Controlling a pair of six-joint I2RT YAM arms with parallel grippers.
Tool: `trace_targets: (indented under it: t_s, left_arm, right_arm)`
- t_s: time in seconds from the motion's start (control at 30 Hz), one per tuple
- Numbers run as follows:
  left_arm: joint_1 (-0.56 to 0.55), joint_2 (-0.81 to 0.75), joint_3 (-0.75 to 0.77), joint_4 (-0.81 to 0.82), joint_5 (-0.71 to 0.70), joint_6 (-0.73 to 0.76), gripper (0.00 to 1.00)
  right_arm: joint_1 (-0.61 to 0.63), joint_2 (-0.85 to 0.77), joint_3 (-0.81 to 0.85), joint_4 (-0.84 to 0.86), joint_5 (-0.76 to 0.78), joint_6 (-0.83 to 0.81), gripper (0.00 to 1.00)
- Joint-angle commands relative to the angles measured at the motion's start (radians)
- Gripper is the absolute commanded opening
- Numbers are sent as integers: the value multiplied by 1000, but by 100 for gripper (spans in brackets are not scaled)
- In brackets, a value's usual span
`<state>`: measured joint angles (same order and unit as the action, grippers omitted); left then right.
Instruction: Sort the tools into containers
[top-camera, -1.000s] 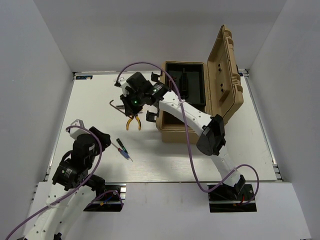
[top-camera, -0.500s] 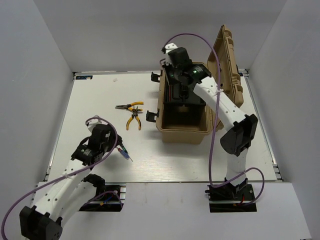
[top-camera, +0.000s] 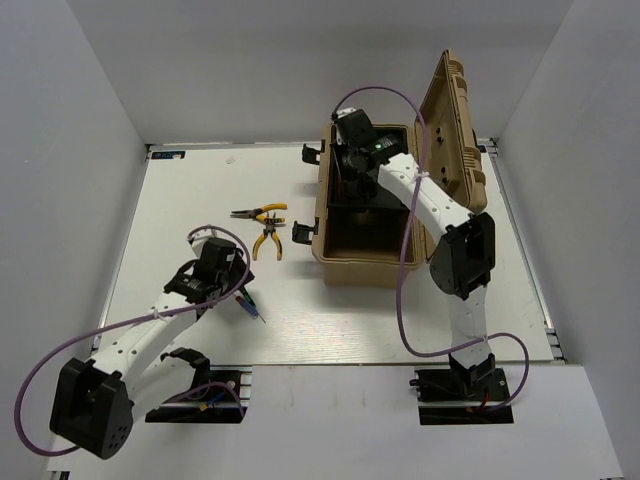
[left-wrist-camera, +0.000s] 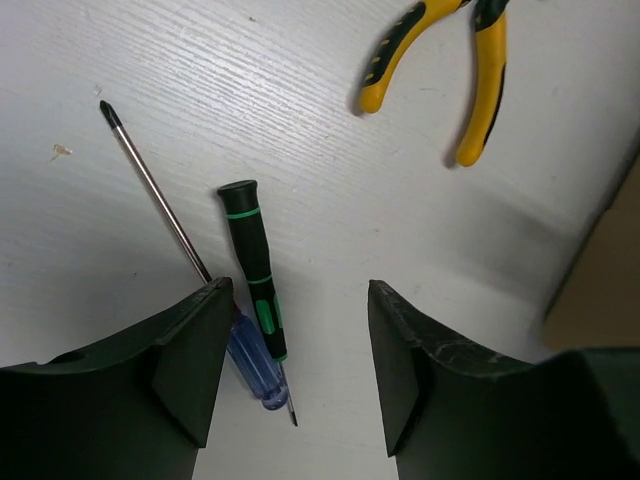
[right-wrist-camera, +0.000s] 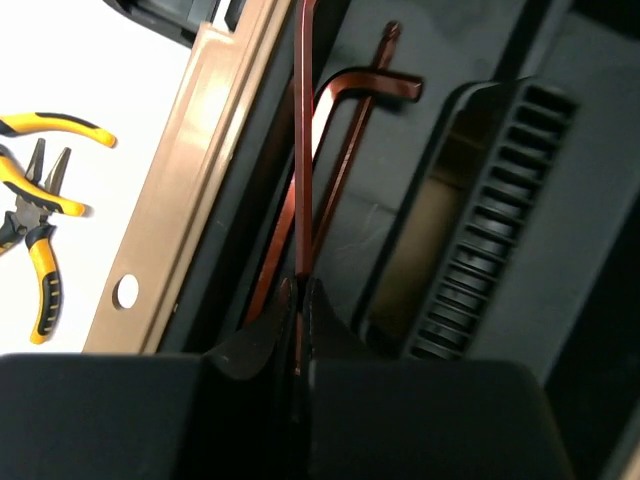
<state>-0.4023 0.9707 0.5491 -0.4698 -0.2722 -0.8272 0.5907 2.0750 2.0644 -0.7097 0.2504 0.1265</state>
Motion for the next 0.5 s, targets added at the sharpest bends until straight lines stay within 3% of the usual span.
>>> trace_targets:
  t_s: [0.0,0.1,0.23,0.47]
  left_arm:
    - [-4,29,25,31,-10,2,67]
    - [-4,69,35,7,-33,-9,67]
    - [-4,100,54,-56,-82,-53,67]
    - [-4,175,69,-9,-78,-72,63]
  right_arm:
    - [-11,-3,20,-4,-26,38,4]
    - [-12,-3,22,-13,-49,44,25]
    - [-6,-38,20,-19,-74,42,40]
    - [-8,-133,-35,-2,-132,53,44]
